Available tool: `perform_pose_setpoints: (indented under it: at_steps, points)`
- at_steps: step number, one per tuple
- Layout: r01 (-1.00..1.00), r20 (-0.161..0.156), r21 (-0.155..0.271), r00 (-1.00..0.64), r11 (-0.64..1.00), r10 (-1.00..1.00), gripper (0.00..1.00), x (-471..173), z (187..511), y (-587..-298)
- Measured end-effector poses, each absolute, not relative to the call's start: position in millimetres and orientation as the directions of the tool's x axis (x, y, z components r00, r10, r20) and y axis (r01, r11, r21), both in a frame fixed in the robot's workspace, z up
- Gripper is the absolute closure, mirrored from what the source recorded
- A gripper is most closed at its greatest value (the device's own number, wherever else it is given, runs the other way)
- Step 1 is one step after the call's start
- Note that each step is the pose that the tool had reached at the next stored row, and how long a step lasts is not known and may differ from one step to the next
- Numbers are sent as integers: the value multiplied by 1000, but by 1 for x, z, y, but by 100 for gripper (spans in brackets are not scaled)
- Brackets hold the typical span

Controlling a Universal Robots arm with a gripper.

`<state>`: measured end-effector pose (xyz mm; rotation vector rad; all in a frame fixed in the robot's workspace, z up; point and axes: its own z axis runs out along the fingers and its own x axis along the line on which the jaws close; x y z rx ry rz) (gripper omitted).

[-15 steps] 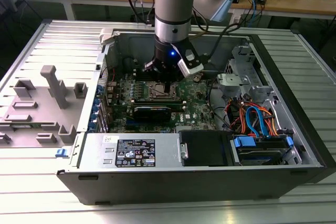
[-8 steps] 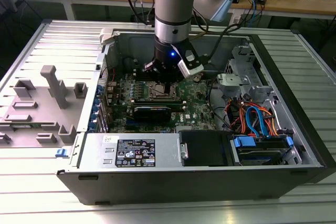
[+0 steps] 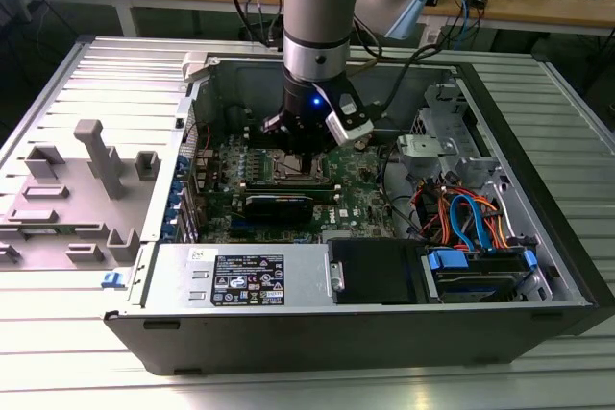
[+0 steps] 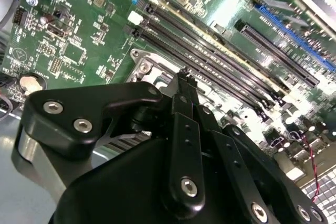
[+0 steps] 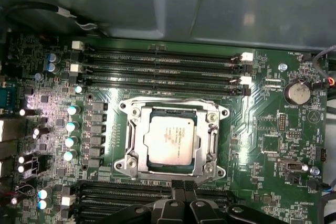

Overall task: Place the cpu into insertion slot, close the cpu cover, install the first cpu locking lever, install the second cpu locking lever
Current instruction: 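Install the second cpu locking lever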

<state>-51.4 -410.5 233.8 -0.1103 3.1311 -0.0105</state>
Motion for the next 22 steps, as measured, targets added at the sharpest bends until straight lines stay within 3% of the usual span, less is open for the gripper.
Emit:
perform_pose_setpoints:
  at_steps: [22]
  points:
    - [-70,-10,14,-997,997,-70,89,-67,224,-417]
